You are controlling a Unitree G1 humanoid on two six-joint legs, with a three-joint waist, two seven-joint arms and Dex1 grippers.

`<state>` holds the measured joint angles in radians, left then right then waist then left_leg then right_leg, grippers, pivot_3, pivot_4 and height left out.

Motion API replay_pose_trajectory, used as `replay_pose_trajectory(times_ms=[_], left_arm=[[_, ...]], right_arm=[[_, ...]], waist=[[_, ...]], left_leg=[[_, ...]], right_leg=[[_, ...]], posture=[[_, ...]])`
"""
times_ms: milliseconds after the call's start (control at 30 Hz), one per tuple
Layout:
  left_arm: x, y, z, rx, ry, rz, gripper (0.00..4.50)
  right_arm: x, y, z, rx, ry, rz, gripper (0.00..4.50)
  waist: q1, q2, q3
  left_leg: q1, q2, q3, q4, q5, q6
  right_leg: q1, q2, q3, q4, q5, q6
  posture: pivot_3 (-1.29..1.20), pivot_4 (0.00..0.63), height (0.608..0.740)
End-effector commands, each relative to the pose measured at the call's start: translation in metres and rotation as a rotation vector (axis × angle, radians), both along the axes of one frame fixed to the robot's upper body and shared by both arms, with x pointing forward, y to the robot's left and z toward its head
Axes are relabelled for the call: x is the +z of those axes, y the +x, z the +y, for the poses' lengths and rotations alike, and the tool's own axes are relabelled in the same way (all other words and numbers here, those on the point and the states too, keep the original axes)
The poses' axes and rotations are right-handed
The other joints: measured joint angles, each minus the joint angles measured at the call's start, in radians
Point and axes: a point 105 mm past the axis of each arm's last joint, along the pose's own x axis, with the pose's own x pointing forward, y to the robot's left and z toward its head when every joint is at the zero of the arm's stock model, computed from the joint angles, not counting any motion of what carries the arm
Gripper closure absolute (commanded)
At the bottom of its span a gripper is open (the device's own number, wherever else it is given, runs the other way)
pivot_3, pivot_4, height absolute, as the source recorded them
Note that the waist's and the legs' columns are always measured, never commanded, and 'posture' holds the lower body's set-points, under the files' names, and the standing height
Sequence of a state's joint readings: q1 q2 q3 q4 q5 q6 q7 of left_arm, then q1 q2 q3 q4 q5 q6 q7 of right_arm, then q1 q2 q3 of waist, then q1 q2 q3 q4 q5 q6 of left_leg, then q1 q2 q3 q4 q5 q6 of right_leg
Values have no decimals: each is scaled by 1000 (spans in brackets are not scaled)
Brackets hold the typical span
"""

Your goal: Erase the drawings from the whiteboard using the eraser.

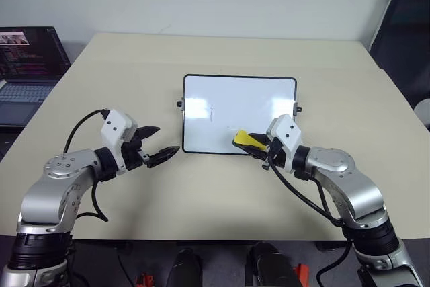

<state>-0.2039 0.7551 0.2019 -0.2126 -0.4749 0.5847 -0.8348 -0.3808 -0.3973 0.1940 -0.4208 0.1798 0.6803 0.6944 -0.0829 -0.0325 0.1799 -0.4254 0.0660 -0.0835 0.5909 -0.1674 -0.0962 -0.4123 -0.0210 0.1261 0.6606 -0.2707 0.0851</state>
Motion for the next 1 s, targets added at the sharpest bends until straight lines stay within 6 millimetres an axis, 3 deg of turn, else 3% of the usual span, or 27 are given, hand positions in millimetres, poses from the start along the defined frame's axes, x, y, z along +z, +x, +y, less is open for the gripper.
replay_pose_trajectory(times_ms=[33,267,533,800,1000], left_arm=[[12,-2,-9,-32,9,-51,0],[10,-3,-11,-65,41,-34,0],[-2,0,-10,-102,159,18,0],[5,9,-17,-111,140,-3,0],[11,10,-21,-116,113,-22,0]], right_arm=[[13,-3,7,53,3,-71,3514],[23,11,11,20,-11,-154,3514],[29,29,30,34,-118,-302,3514],[43,71,64,-10,-226,-442,3514],[41,89,68,-43,-281,-479,3514]], waist=[[0,0,0],[0,0,0],[0,0,0],[-3,0,1],[1,0,1]], left_leg=[[0,0,0,0,0,0],[0,0,0,0,0,0],[0,0,0,0,0,0],[0,0,0,0,0,0],[-1,0,0,-1,0,0]], right_leg=[[0,0,0,0,0,0],[0,0,0,0,0,0],[0,0,0,0,0,0],[-1,0,0,2,0,0],[-1,0,-1,1,5,2]], posture=[[0,150,740],[0,150,740],[0,150,740],[0,150,740],[0,150,740]])
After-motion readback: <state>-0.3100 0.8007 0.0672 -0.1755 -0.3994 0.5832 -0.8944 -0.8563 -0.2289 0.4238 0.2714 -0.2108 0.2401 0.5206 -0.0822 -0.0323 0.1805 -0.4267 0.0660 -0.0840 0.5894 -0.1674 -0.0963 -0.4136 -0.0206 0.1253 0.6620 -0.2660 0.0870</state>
